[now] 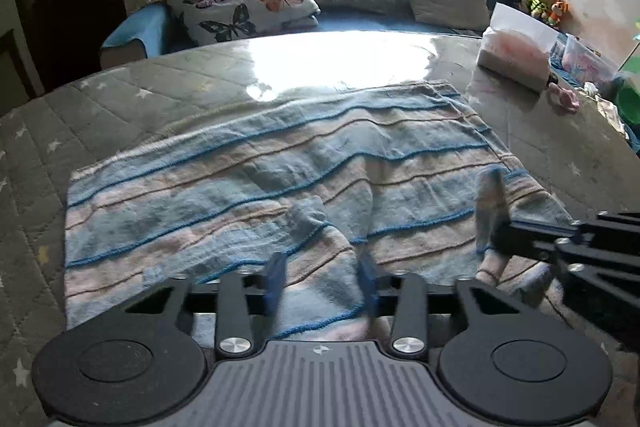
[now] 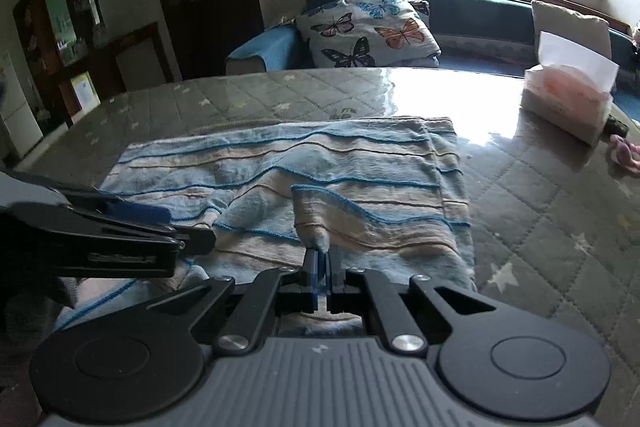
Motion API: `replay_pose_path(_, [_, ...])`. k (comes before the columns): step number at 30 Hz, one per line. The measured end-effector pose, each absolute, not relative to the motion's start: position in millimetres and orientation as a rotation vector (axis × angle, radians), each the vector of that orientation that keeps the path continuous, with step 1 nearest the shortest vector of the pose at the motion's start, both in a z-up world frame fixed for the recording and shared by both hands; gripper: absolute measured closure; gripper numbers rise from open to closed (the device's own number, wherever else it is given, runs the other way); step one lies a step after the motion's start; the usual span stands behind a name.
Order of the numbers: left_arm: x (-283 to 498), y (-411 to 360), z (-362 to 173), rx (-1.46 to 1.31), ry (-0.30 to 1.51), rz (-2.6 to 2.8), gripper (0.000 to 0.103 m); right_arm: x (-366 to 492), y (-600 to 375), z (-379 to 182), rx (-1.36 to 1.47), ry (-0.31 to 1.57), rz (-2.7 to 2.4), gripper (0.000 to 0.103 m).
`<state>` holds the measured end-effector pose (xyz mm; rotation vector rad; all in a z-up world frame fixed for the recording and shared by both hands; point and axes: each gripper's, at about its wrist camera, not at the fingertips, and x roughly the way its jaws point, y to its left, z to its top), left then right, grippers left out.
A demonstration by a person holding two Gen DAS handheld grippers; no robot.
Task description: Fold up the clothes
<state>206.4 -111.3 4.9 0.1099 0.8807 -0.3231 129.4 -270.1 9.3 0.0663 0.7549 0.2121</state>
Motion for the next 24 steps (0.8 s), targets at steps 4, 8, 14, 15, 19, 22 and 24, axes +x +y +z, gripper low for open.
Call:
replay_pose_path(4, [202,-106,8,0.09,0.869,-0.338,0.089,120,-280,15,0.084,0.737,0.204,0.1])
replay_pose_path(8, [193,-94,19,0.057,0.843,-0.333,0.095,106,-295,21,0.113,0.714,0.176,0.1])
replay_pose_path(14, [174,-65,38,-0.009,0.79,-0.298,0.098,87,-320,27,0.171,0.692,0.125,0.1])
replay_pose_path(15, [170,-59,42,-0.024,0.779,-0.29,0.098,84,-324,28,0.182,0.687,0.115,0.1])
replay_pose_path(19, [150,-29,61,-0.076,0.717,-0.24,0.099,68,-342,33,0.217,0.665,0.074,0.1])
replay_pose_path(22, [131,0,74,-0.116,0.671,-0.191,0.1,55,-355,38,0.238,0.646,0.045,0.1])
replay_pose_path(24, [115,22,81,-0.141,0.647,-0.151,0.1,44,-365,42,0.254,0.632,0.023,0.101])
